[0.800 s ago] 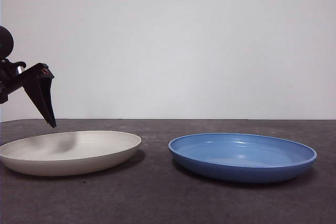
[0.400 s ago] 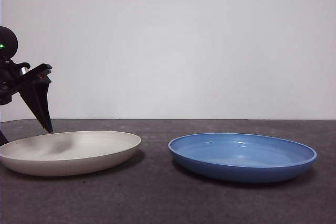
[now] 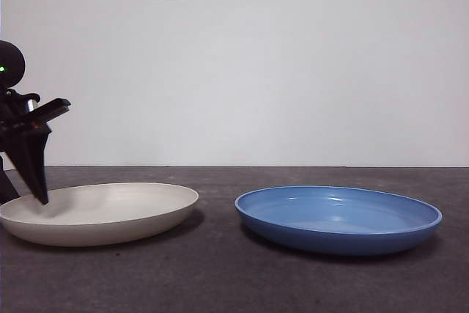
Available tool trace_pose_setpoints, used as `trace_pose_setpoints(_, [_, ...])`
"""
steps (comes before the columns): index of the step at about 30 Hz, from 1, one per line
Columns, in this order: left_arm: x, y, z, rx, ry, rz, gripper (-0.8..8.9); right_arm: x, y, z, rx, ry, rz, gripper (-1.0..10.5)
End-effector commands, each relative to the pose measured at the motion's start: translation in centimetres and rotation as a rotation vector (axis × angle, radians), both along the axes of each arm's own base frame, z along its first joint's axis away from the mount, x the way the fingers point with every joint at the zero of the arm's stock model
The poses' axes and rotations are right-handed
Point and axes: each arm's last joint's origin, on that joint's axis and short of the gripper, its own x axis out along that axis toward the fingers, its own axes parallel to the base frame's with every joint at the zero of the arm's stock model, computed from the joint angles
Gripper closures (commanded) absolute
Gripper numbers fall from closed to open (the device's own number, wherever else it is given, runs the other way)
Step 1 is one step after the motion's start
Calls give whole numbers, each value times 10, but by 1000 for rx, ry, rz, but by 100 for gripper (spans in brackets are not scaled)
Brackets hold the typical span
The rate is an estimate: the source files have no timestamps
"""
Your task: Pick up the white plate, put it on the blue plate, put it on desk
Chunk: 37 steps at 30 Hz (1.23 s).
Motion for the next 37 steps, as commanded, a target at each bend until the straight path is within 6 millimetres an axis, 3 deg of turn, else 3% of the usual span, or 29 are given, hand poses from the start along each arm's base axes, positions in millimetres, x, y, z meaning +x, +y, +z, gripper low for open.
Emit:
trace_pose_setpoints(1, [6,0,-9,0,24,6,803,0,0,7,-3,-32,4,343])
trace_pose_setpoints(9, [11,3,-4,49,12,18,805,0,0,7,2,-27,2,344])
trace_pose_setpoints(18, [25,-18,39,48,-2,-41,805,-14,-5,8,-58,-4,-113,371])
trace_pose_setpoints(27, [32,-72,80,29,-92,-145,805,-30,-7,14,-97,3,-104,371])
trace_pose_setpoints(37, [22,-152,76,-9,-127,-284,805,-38,-9,26,-143,-29,-127,371])
